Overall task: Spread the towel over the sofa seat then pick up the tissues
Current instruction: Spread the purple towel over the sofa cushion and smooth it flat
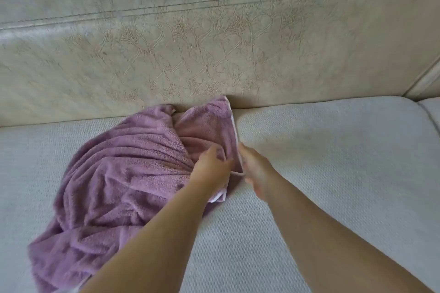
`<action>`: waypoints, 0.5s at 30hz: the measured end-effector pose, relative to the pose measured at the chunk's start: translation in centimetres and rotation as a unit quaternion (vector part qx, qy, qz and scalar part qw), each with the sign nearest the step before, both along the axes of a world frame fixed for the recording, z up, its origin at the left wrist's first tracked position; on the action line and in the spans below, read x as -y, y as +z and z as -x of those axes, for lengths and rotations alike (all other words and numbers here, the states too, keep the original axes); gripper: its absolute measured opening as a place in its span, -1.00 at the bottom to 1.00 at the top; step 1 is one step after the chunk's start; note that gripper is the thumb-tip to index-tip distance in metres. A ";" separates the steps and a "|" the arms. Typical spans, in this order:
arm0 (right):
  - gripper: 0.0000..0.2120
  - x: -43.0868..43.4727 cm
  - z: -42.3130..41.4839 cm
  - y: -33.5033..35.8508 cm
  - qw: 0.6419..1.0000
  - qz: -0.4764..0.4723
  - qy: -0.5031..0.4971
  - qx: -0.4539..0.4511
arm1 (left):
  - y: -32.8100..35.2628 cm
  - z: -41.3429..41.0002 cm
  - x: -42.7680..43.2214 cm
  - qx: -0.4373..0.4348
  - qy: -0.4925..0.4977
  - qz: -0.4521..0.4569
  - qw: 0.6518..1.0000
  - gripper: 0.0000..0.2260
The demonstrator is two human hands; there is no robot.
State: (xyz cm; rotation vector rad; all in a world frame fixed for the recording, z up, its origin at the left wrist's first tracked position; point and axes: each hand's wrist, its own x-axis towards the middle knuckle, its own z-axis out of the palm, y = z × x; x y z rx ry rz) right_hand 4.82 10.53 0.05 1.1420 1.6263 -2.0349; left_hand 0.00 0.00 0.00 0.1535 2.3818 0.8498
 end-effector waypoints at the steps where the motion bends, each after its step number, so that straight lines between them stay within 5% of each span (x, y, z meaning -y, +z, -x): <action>1: -0.59 0.2 0.1 -1.1 1.000 -0.010 -0.003 0.000 | -1.4 -0.2 0.4 -0.016 -0.062 0.080 0.995 -0.65; 5: -0.67 0.3 0.1 -4.3 0.998 -0.062 0.020 0.016 | -4.3 -2.2 2.2 -0.064 -0.233 0.298 0.923 -0.66; 8: -0.60 0.4 0.4 -5.6 0.994 -0.101 -0.005 0.029 | -4.8 -2.3 3.2 -0.012 -0.238 0.273 0.932 -0.71; 10: -0.48 0.3 0.7 -6.1 0.992 -0.115 -0.033 0.039 | -4.5 -2.2 3.8 0.136 -0.270 0.230 0.925 -0.78; 13: -0.41 0.6 0.9 -5.9 0.987 -0.147 -0.017 0.063 | -3.4 -3.1 4.4 0.249 -0.454 0.217 0.828 -0.76; 15: -0.47 1.0 0.7 -6.0 0.981 -0.174 0.023 0.081 | -3.1 -3.2 4.2 0.257 -0.472 0.205 0.818 -0.70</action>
